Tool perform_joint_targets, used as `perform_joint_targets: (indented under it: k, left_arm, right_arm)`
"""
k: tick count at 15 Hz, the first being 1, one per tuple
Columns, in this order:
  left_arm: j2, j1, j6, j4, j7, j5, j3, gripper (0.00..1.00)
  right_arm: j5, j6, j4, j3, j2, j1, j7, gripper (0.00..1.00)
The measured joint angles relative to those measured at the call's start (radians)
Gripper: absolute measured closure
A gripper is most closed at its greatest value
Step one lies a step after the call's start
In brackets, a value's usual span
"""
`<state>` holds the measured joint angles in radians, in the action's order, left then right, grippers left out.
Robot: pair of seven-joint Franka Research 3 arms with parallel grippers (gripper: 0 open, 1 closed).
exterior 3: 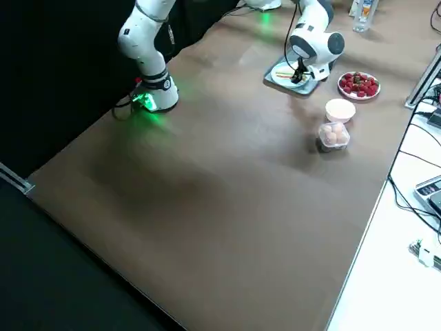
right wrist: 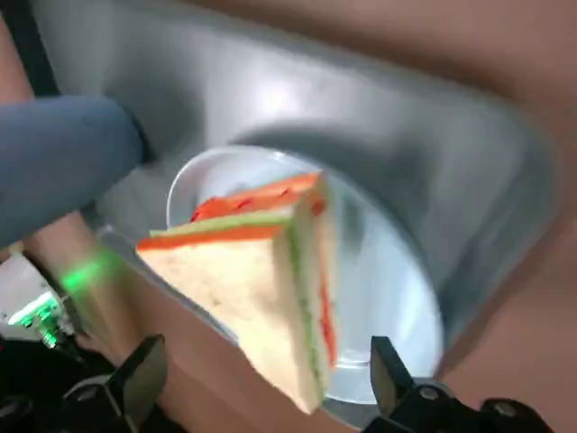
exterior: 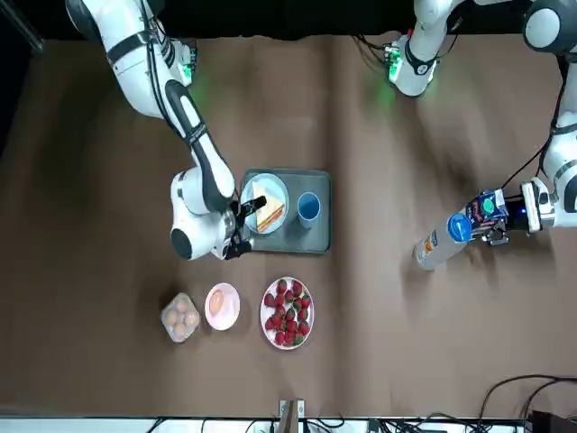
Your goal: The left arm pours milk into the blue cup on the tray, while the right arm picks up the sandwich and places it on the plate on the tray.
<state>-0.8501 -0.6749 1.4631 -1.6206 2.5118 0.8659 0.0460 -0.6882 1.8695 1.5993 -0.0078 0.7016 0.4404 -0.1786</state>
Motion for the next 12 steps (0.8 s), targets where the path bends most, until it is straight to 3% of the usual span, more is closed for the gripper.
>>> perform_joint_targets:
  k: [4,8,12]
  left_arm:
    - [0.01,-0.002,-0.006,0.0,-0.004,0.007,0.015,0.51]
    - [0.081,-0.003,-0.007,0.015,-0.083,0.007,0.048,0.51]
    - [0.236,-0.001,-0.026,0.052,-0.21,-0.039,0.081,0.51]
  right_arm:
    - [0.144,-0.146,-0.072,-0.076,-0.046,-0.063,-0.002,0.0]
    - [0.23,-0.257,-0.159,-0.145,-0.084,-0.124,-0.002,0.0]
    - [0.238,-0.318,-0.2,-0.27,-0.137,-0.125,-0.002,0.0]
